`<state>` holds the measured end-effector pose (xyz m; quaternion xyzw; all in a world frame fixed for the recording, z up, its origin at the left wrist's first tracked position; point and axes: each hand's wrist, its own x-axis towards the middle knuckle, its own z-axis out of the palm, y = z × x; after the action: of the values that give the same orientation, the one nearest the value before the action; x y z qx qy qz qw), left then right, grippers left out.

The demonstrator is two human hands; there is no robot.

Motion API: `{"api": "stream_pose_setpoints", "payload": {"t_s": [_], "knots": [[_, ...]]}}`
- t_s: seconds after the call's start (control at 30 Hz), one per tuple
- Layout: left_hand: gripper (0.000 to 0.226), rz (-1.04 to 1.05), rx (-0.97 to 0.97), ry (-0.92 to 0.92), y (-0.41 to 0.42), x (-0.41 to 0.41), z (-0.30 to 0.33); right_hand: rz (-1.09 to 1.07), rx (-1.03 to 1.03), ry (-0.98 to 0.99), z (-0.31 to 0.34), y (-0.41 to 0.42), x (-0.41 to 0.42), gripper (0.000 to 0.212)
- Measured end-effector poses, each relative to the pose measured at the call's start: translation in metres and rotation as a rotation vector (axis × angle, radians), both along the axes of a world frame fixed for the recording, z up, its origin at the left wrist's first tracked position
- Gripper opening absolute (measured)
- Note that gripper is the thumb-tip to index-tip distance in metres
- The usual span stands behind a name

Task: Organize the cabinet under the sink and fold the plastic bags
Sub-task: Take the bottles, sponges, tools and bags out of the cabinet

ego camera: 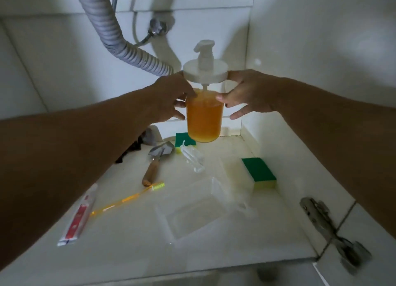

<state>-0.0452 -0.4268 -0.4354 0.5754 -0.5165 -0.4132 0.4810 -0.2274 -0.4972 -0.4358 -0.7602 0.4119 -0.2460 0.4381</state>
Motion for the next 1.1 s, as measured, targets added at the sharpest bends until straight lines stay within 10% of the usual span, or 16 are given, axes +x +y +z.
{"api": "stream_pose_setpoints", "payload": {"t_s": [0.2, 0.7, 1.1], "knots": [[0.079, -0.192, -0.009, -0.147, 0.038, 0.003, 0.0, -0.057, -0.026, -0.134, 0.005, 0.055, -0.018, 0.061], [0.044, -0.402, -0.002, -0.168, 0.15, -0.046, -0.056, -0.158, 0.04, 0.179, -0.019, 0.219, -0.084, 0.052], [0.041, -0.528, 0.185, -0.173, 0.178, -0.109, -0.2, -0.422, 0.118, 0.34, -0.162, 0.275, -0.13, 0.053]]}}
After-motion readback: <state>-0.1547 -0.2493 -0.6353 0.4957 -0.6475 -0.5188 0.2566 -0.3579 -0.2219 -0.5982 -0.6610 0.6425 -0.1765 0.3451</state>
